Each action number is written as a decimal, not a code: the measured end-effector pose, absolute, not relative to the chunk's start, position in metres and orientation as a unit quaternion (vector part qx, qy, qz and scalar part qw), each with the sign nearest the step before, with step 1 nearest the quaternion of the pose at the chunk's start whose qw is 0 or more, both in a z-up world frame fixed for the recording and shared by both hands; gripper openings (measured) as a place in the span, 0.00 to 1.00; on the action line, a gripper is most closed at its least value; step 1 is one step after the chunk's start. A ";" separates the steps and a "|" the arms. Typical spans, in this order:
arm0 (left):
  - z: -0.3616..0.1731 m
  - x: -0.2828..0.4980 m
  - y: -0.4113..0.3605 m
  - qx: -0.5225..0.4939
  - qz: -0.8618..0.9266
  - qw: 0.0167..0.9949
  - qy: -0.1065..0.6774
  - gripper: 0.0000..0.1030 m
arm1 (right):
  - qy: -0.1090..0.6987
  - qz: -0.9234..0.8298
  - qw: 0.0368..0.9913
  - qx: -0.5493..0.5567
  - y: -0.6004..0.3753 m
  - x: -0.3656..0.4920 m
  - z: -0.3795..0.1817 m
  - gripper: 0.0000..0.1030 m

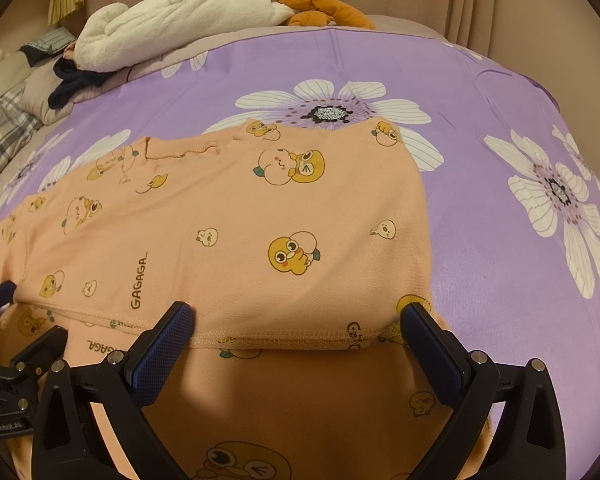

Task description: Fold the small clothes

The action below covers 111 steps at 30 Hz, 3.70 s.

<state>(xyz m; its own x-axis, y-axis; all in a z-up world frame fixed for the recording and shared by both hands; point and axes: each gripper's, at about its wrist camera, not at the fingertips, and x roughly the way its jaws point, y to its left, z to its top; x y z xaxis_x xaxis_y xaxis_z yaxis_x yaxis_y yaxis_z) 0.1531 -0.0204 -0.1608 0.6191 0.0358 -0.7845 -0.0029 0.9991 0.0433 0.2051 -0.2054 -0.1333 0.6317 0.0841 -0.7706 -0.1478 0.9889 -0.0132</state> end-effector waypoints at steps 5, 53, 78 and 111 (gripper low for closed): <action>-0.161 0.153 -0.020 0.019 0.011 0.900 0.436 1.00 | 0.424 0.063 0.903 -0.038 -0.206 0.205 -0.133 0.99; -0.069 0.109 0.088 -0.130 0.114 0.902 0.396 0.95 | 0.391 0.034 0.919 0.028 -0.235 0.132 -0.050 0.99; -0.092 0.019 0.306 -0.360 0.343 0.790 0.359 0.83 | 0.390 0.076 0.917 0.029 -0.168 0.139 -0.027 0.99; -0.059 0.038 0.286 -0.409 0.257 0.833 0.270 0.10 | 0.392 0.067 0.917 0.045 -0.190 0.139 -0.026 0.99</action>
<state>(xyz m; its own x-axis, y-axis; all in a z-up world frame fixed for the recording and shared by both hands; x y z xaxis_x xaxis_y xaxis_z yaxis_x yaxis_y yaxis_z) 0.0378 0.2860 -0.0593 0.7226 0.2065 -0.6597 -0.6484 0.5335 -0.5431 0.1388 -0.1901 -0.0255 0.6841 0.1574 -0.7122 -0.0875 0.9871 0.1341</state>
